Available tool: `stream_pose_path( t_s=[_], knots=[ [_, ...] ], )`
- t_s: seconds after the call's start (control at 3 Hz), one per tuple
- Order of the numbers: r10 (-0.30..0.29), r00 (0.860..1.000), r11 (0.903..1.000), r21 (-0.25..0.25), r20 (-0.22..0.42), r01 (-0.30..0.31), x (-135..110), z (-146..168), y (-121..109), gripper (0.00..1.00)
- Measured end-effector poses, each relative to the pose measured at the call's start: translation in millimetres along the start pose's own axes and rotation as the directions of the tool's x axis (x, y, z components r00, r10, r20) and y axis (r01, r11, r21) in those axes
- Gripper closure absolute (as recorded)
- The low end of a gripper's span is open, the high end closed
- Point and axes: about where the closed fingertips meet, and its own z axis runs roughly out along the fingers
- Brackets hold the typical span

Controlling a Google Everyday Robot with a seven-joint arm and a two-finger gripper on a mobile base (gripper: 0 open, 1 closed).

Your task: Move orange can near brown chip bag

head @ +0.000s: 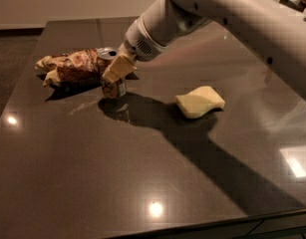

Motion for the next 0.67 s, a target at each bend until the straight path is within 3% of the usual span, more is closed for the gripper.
stream_pose_path(
  t_s=[0.67],
  knots=[
    [0.037, 0.999, 0.9993, -0.009, 0.015, -0.037, -0.6, 19.2, -16.1, 0.22]
  ],
)
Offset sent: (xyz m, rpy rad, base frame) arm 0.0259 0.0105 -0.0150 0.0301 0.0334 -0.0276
